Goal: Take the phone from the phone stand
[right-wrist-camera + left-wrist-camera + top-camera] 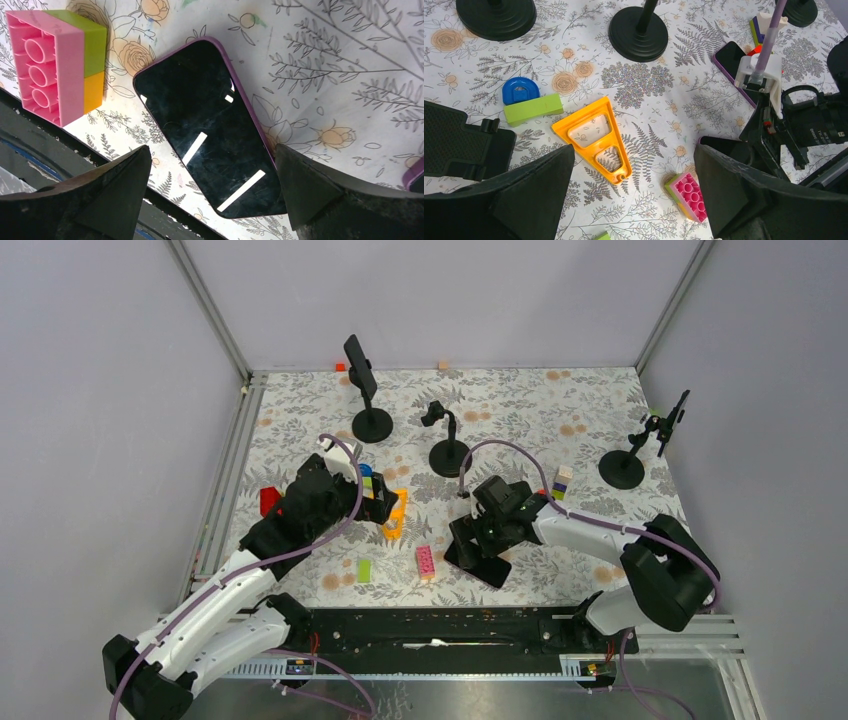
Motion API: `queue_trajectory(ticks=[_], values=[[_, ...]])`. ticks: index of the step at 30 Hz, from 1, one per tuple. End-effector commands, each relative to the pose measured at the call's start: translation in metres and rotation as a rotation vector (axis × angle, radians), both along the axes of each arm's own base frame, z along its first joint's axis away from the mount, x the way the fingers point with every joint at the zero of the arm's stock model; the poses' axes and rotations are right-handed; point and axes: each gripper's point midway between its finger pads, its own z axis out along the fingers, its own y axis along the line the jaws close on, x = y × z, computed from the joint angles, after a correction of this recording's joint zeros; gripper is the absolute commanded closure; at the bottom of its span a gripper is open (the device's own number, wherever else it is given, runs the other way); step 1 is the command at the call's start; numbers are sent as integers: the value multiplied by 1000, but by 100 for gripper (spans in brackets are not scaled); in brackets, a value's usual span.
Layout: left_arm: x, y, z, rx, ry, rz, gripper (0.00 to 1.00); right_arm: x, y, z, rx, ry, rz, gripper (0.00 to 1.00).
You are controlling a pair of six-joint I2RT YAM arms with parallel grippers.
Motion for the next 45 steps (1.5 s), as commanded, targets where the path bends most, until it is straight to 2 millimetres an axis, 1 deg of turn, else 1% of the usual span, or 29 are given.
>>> queue_trajectory(ticks=[1, 4, 8, 16, 22, 24, 27, 30, 31, 33, 36, 40, 42, 45], values=[[7, 1, 18, -18, -58, 13, 1, -4, 3, -3, -43, 10, -49, 0], [6, 1, 18, -18, -56, 12, 1, -12, 2, -8, -62, 17, -61, 0], [6, 0, 18, -19, -56, 8, 1, -22, 3, -11, -103, -14, -63, 0], [7, 0, 15, -10, -48, 10, 1, -23, 3, -19, -230, -112, -133, 0], [8, 7, 16, -3, -57, 40, 1, -30, 3, -27, -342, -158, -127, 0], [8, 10, 19, -7, -68, 57, 1, -30, 0, -31, -374, -162, -143, 4], [5, 16, 23, -18, -89, 78, 1, -31, -1, -35, -389, -158, -172, 18], [3, 26, 23, -9, -96, 108, 1, -26, -2, -33, -390, -180, -196, 34], [2, 29, 24, -7, -102, 123, 1, -24, -3, -32, -392, -193, -202, 39], [1, 37, 27, -8, -114, 152, 1, -17, -1, -28, -390, -224, -213, 44], [-3, 48, 36, -19, -142, 187, 1, -6, 7, -20, -385, -254, -202, 46], [-9, 57, 47, -22, -161, 209, 1, 8, 17, -11, -369, -251, -205, 48], [-10, 62, 49, -18, -161, 228, 1, 15, 16, -11, -364, -231, -224, 48], [-12, 66, 48, -14, -152, 242, 1, 30, 5, -15, -359, -193, -280, 49]])
